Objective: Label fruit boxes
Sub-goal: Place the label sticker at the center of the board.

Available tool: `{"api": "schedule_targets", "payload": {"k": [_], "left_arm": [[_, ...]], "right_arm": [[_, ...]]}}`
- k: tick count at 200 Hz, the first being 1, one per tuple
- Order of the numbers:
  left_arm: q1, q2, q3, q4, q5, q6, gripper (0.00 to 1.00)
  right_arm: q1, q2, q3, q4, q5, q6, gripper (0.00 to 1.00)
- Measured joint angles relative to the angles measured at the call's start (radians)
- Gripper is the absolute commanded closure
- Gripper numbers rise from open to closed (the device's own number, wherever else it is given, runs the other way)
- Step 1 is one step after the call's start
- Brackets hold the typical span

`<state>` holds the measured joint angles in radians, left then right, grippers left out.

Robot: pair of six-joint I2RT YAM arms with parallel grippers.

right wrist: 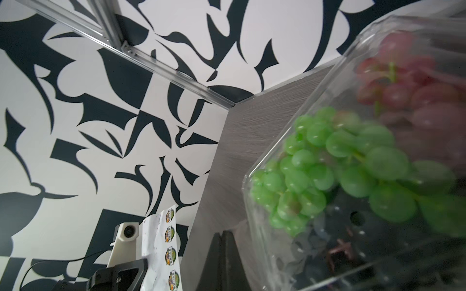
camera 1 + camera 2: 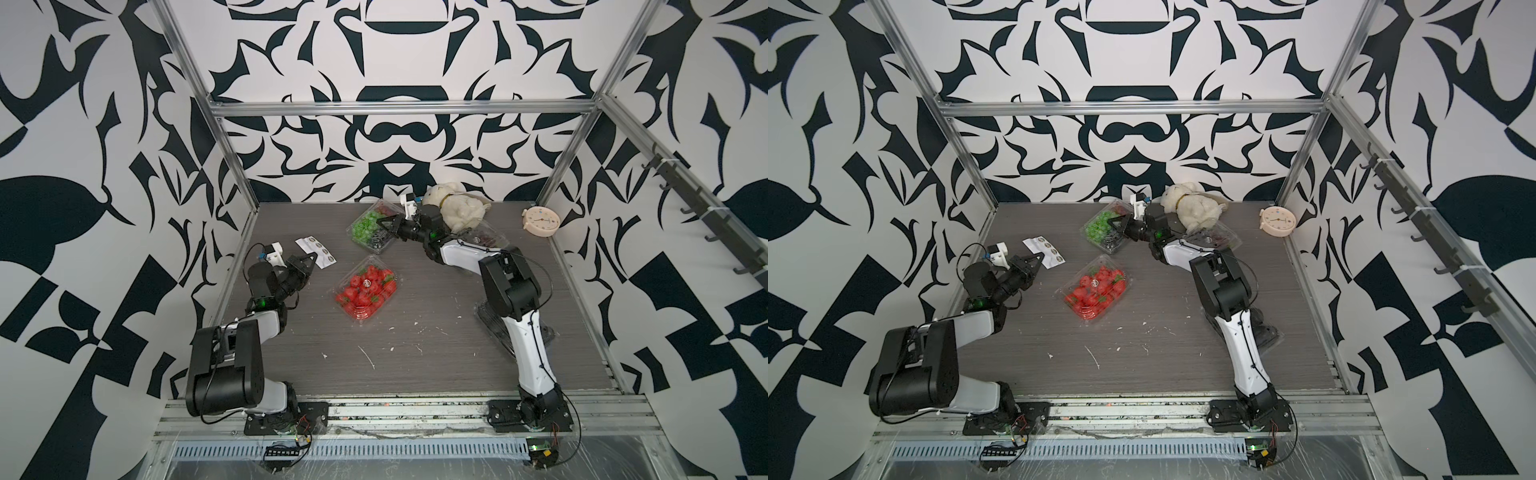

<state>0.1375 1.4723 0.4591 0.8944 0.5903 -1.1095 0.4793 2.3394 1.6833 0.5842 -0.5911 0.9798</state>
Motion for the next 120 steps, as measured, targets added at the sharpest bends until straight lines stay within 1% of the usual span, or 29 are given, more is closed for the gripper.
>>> {"api": "schedule_targets", "payload": {"k": [34,65,87,120], "left_arm": [[0.004,0.15,-0.001,0.136,0.028,-0.066,1.0],[0.008,0.254,-0.002,0.281,0.058,-0.135,1.0],[0.009,0.29,-0.002,0.354,0.068,-0.174,1.0],[0.009,0.296,-0.002,0.405,0.077,-0.193,1.0]], "right_arm": [[-0.001,0.098,0.121,-0.055,0.039,0.015,1.0],[-0.002,0.15,0.199,-0.095,0.061,0.021,1.0],[-0.003,0.169,0.251,-0.121,0.072,0.018,1.0],[-0.008,0.2,0.319,-0.159,0.088,0.016,1.0]]}}
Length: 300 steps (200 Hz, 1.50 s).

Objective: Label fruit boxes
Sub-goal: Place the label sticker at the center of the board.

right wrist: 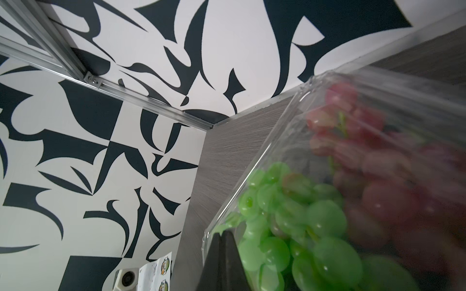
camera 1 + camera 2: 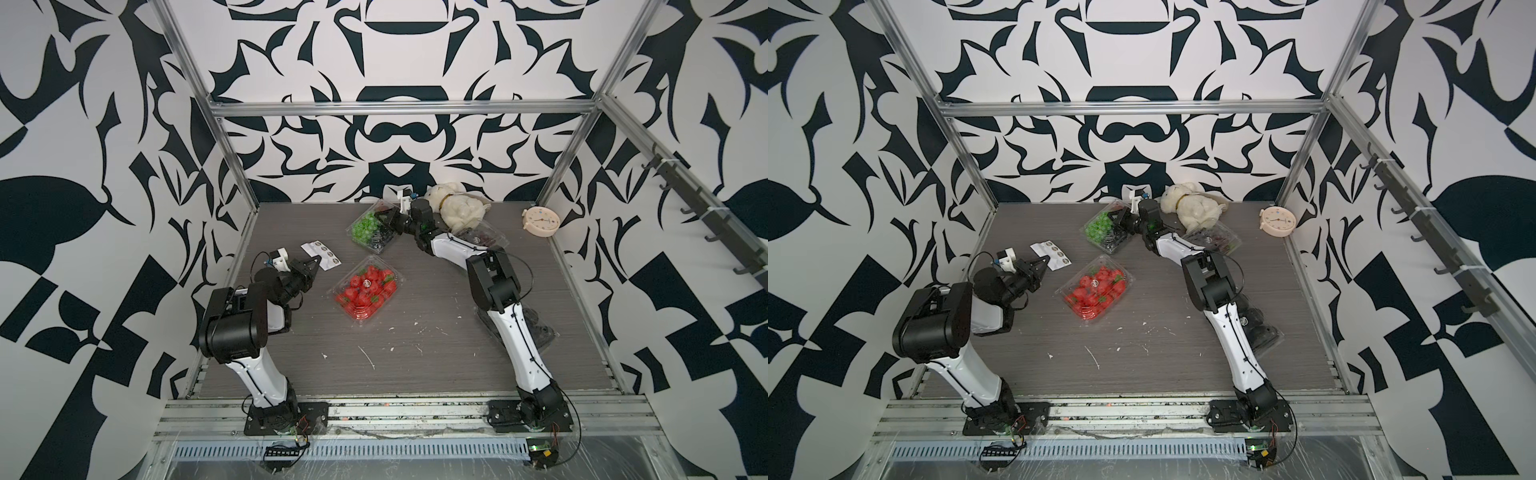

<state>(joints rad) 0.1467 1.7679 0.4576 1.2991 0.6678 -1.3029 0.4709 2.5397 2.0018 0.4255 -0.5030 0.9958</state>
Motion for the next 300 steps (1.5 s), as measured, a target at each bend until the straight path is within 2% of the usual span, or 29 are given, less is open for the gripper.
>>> {"api": "schedule_targets", "payload": {"k": [46,96,158,219,253,300], "left_arm": [[0.0,0.0,0.0,0.007,0.007,-0.009,1.0],[0.0,0.001,0.0,0.024,0.01,-0.018,1.0],[0.0,0.008,0.0,0.044,0.011,-0.035,1.0],[0.0,0.01,0.0,0.052,0.014,-0.043,1.0],[0.0,0.01,0.0,0.052,0.014,-0.044,0.99],[0.0,0.01,0.0,0.062,0.018,-0.048,0.98]], "right_arm": [[-0.001,0.016,0.015,-0.017,0.014,0.008,1.0],[-0.005,-0.033,-0.06,-0.02,0.037,0.015,1.0],[-0.011,-0.05,-0.072,-0.079,0.053,0.013,1.0],[-0.011,-0.051,0.043,-0.328,0.093,-0.047,1.0],[-0.011,-0.049,0.095,-0.444,0.108,-0.074,0.79],[-0.011,-0.048,0.122,-0.486,0.113,-0.087,0.74]]}}
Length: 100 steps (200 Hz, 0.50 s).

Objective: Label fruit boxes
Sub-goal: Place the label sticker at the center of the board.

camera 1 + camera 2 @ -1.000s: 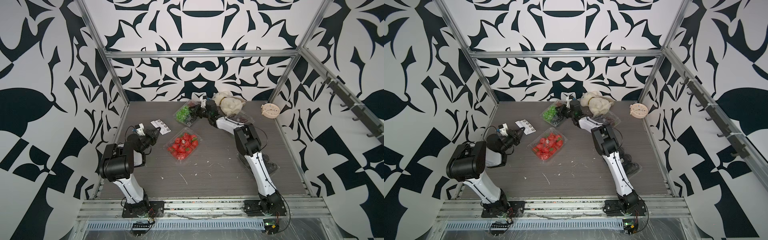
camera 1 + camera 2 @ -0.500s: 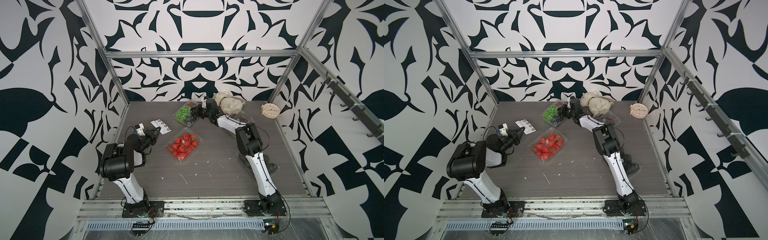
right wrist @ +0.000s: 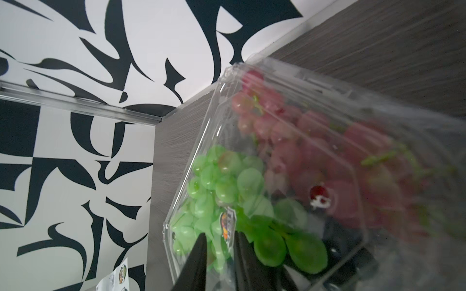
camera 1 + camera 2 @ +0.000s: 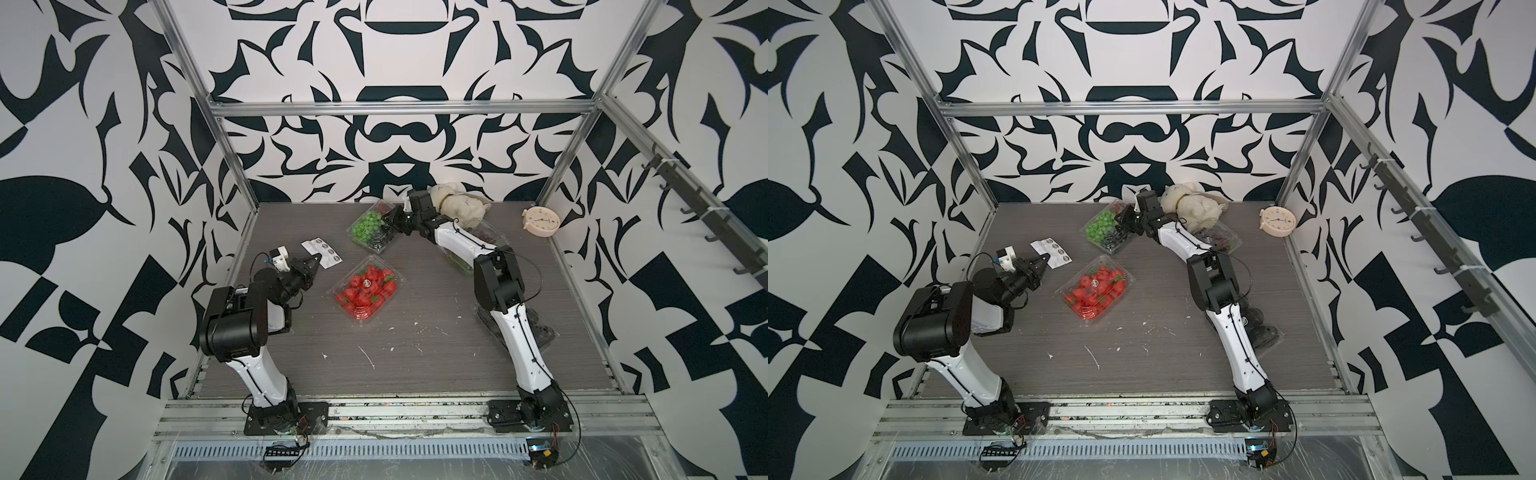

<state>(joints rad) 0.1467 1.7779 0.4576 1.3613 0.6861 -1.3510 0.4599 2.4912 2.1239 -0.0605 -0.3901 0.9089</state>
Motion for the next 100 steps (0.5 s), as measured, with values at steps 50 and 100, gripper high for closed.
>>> {"api": "schedule_targets", "payload": {"k": [50,100], "left_arm": [[0.0,0.0,0.0,0.004,0.003,-0.003,0.93],[0.005,0.0,0.0,-0.087,-0.016,0.058,0.48]], "right_arm": [[0.0,0.005,0.06,-0.101,0.035,-0.025,0.72],[0.001,0.039,0.131,-0.146,0.047,-0.047,0.63]]}}
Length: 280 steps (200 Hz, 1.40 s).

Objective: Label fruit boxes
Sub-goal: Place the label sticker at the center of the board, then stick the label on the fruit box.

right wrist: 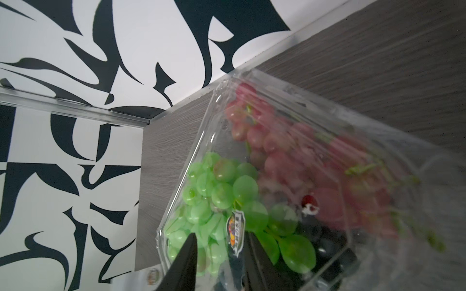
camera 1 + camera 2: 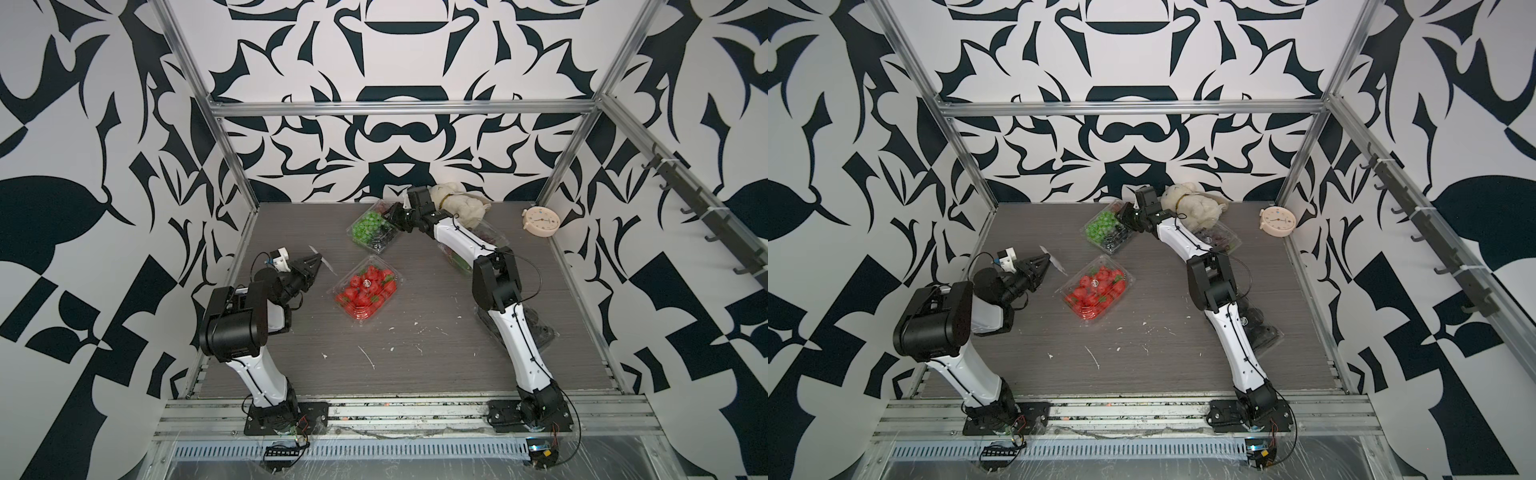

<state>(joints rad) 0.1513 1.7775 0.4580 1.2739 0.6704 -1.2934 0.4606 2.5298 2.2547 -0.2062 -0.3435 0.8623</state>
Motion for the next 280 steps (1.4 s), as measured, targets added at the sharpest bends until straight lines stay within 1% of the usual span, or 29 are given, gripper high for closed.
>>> {"api": "schedule_targets", "payload": {"k": [12,37,43,50,72,88,103,117,130,133,140,147,150,161,175,184,213,222,233,245,248,259,269,280], "left_arm": [[0.001,-0.008,0.0,-0.056,-0.013,0.024,0.4],[0.001,-0.088,0.0,-0.221,-0.056,0.102,0.32],[0.001,-0.121,0.0,-0.27,-0.07,0.127,0.24],[0.001,-0.163,0.002,-0.325,-0.087,0.155,0.2],[-0.002,-0.302,0.026,-0.506,-0.155,0.243,0.19],[-0.019,-0.376,0.068,-0.614,-0.204,0.295,0.2],[-0.048,-0.393,0.122,-0.666,-0.22,0.324,0.26],[-0.072,-0.368,0.169,-0.67,-0.213,0.33,0.39],[-0.088,-0.32,0.207,-0.661,-0.195,0.315,0.42],[-0.092,-0.306,0.216,-0.656,-0.19,0.306,0.44],[-0.099,-0.274,0.234,-0.647,-0.179,0.294,0.53],[-0.106,-0.243,0.249,-0.636,-0.17,0.277,0.57],[-0.109,-0.23,0.256,-0.634,-0.165,0.276,0.6],[-0.121,-0.181,0.281,-0.601,-0.147,0.235,0.82],[-0.135,-0.124,0.319,-0.556,-0.124,0.193,1.0],[-0.145,-0.087,0.348,-0.524,-0.112,0.175,1.0],[-0.192,0.056,0.454,-0.364,-0.08,0.056,1.0],[-0.212,0.102,0.489,-0.328,-0.072,0.029,1.0],[-0.236,0.152,0.531,-0.301,-0.066,0.003,1.0],[-0.265,0.199,0.575,-0.29,-0.065,-0.014,1.0],[-0.272,0.21,0.586,-0.29,-0.065,-0.016,1.0],[-0.294,0.24,0.621,-0.291,-0.065,-0.02,1.0],[-0.312,0.262,0.655,-0.301,-0.067,-0.019,1.0],[-0.331,0.283,0.695,-0.323,-0.069,-0.016,1.0]], "right_arm": [[0.0,0.004,0.005,0.001,0.0,0.0,0.63],[0.0,0.007,0.009,0.003,-0.007,0.0,0.63],[0.0,0.007,0.01,0.003,-0.009,0.0,0.63],[0.0,0.007,0.01,0.003,-0.012,0.0,0.63],[0.0,0.007,0.01,0.007,-0.023,0.0,0.63],[0.0,0.009,0.009,0.016,-0.035,0.003,0.59],[-0.001,0.013,0.009,0.032,-0.047,0.004,0.57],[-0.001,0.014,0.007,0.042,-0.055,0.006,0.56],[-0.002,0.014,0.007,0.043,-0.057,0.006,0.55],[-0.002,0.014,0.007,0.043,-0.056,0.007,0.55],[-0.002,0.014,0.007,0.043,-0.056,0.007,0.54],[-0.003,0.014,0.007,0.043,-0.056,0.007,0.54],[-0.003,0.014,0.007,0.043,-0.057,0.007,0.54],[-0.003,0.014,0.007,0.044,-0.057,0.007,0.53],[-0.006,0.014,0.007,0.046,-0.058,0.008,0.53],[-0.008,0.014,0.007,0.048,-0.061,0.01,0.53],[-0.013,0.014,-0.013,0.083,-0.077,0.023,0.51],[-0.015,0.014,-0.022,0.1,-0.084,0.03,0.48],[-0.017,0.014,-0.029,0.123,-0.094,0.038,0.41],[-0.021,0.013,-0.038,0.154,-0.109,0.049,0.26],[-0.021,0.013,-0.039,0.159,-0.109,0.063,0.25],[-0.023,0.011,-0.042,0.185,-0.121,0.061,0.24],[-0.024,0.01,-0.043,0.193,-0.122,0.068,0.27],[-0.026,0.01,-0.046,0.197,-0.124,0.075,0.27]]}}
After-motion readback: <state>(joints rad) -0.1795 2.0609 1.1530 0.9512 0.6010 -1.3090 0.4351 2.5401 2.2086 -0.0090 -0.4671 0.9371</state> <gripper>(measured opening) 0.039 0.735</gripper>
